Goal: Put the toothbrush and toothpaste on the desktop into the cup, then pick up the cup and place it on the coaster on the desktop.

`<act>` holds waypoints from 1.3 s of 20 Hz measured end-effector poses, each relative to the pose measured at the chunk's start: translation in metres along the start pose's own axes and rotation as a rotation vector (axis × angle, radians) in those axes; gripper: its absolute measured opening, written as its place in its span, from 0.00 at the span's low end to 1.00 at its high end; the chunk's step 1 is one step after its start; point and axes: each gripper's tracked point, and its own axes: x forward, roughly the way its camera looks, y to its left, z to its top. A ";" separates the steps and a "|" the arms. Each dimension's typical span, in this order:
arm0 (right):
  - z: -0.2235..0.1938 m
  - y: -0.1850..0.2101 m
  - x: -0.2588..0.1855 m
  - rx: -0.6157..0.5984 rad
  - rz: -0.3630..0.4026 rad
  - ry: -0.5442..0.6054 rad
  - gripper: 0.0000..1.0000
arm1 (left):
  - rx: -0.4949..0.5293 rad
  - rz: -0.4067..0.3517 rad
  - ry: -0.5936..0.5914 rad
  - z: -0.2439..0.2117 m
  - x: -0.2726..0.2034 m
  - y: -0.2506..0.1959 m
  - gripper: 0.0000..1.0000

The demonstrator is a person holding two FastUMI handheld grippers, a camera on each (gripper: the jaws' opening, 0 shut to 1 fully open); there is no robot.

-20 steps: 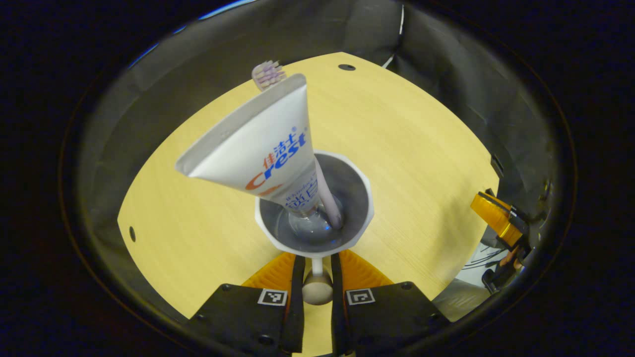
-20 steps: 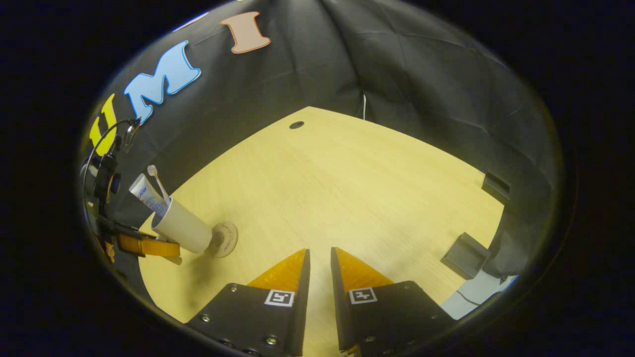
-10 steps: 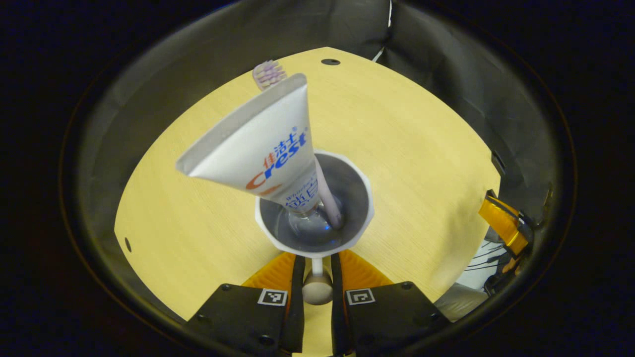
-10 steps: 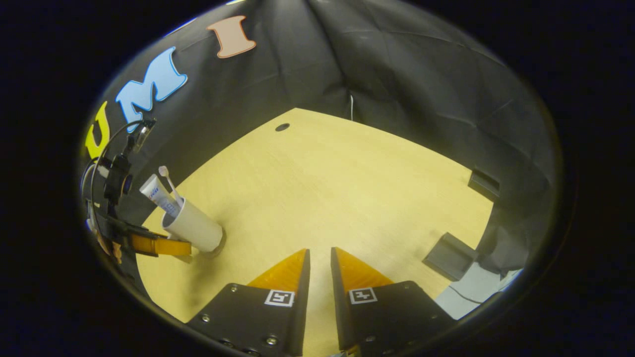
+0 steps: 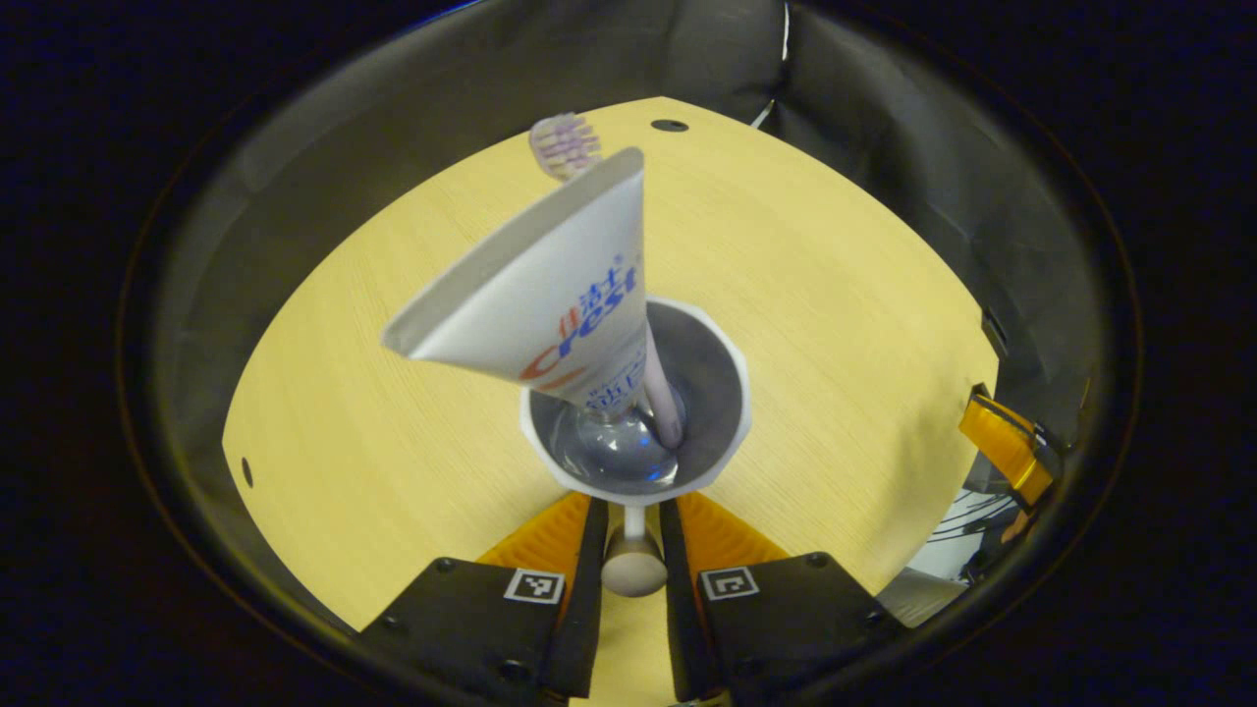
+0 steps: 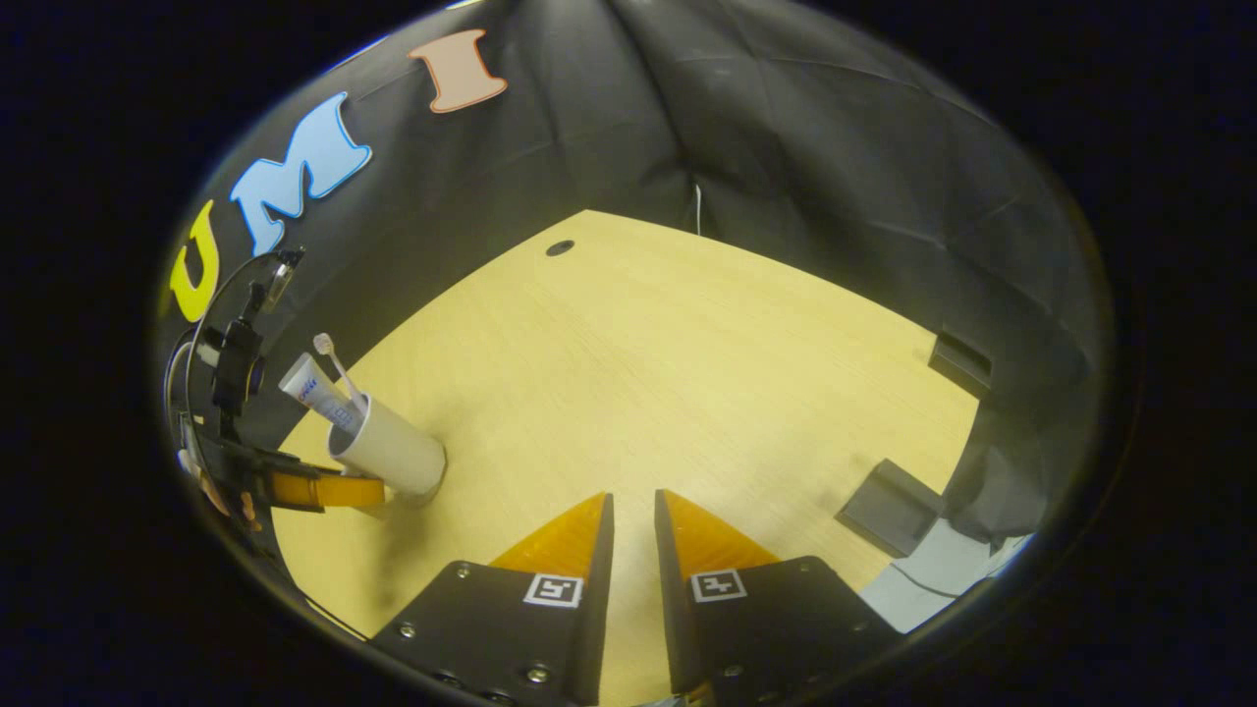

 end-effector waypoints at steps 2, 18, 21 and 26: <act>-0.001 0.005 0.003 -0.015 0.013 0.001 0.25 | -0.006 0.002 -0.015 -0.011 -0.021 0.009 0.42; -0.020 0.126 -0.003 -0.274 0.212 0.031 0.25 | -0.138 0.107 -0.224 -0.092 -0.113 0.056 0.65; -0.031 0.156 -0.006 -0.325 0.256 0.037 0.25 | -0.188 0.155 -0.254 -0.115 -0.132 0.080 0.57; -0.046 0.209 -0.017 -0.382 0.330 0.024 0.25 | -0.259 0.243 -0.354 -0.137 -0.178 0.123 0.57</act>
